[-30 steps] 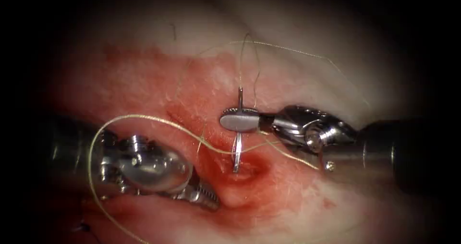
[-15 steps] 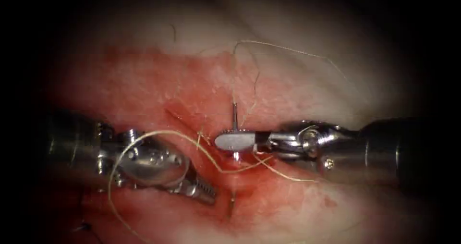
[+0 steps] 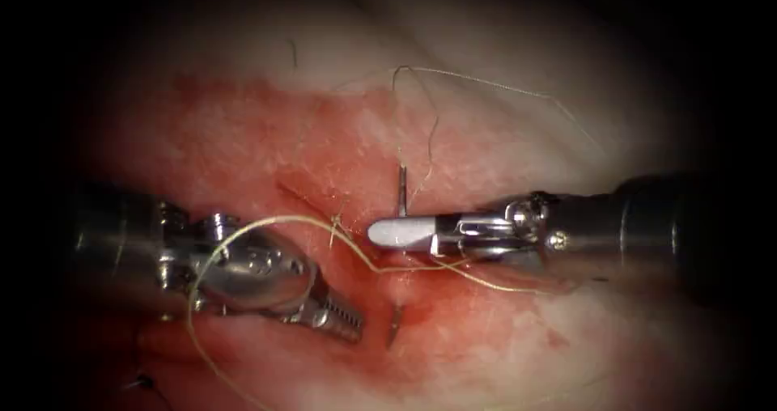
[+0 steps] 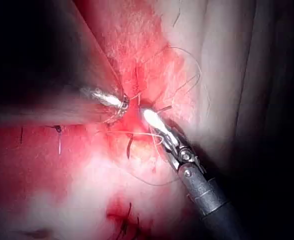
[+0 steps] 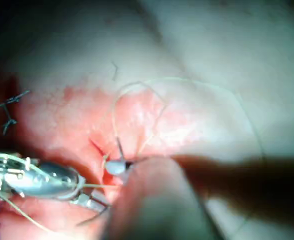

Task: Wound Closure

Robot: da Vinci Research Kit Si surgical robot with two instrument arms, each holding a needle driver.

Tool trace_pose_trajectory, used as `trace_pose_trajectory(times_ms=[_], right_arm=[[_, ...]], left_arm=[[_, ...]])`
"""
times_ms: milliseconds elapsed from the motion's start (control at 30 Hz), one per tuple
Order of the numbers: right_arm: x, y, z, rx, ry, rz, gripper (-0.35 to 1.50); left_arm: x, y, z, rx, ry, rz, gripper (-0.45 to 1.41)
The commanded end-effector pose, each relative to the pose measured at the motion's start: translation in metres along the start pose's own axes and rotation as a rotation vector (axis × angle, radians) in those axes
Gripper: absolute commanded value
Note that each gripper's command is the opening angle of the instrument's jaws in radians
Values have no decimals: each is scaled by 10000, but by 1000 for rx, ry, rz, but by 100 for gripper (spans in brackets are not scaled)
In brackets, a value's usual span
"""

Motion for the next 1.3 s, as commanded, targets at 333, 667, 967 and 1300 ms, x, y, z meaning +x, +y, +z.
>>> trace_pose_trajectory(times_ms=[333, 667, 967, 1300], right_arm=[[32, 1, 9, 1, 96, -651, 125], [55, -1, -16, -24, 115, -702, 130], [54, 0, -16, -24, 115, -703, 128], [53, 0, -19, -26, 117, -703, 128]], left_arm=[[22, 35, 2, 50, 65, 349, 42], [41, 28, -11, 187, 193, 560, 47], [41, 21, -9, 238, 193, 563, 47], [49, 19, 9, 241, 257, 558, 32]])
